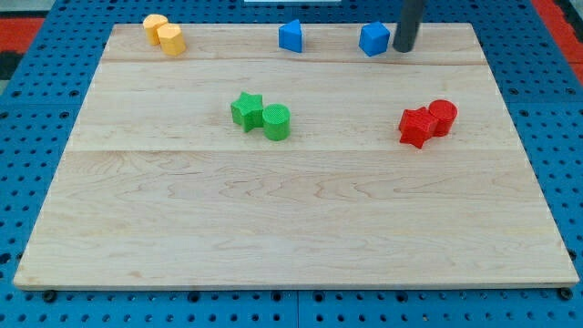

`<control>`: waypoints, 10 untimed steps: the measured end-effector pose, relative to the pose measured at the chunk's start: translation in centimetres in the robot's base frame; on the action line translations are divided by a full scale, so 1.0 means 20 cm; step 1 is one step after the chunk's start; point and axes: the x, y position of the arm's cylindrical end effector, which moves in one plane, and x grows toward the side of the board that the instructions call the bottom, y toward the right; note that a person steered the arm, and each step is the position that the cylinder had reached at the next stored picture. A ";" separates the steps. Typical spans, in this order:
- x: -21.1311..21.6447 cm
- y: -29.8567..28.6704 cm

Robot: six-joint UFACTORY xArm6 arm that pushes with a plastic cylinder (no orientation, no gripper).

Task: Slightly push the blue cube close to the blue triangle

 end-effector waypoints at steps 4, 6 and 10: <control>-0.28 0.03; -0.28 -0.06; -0.18 -0.45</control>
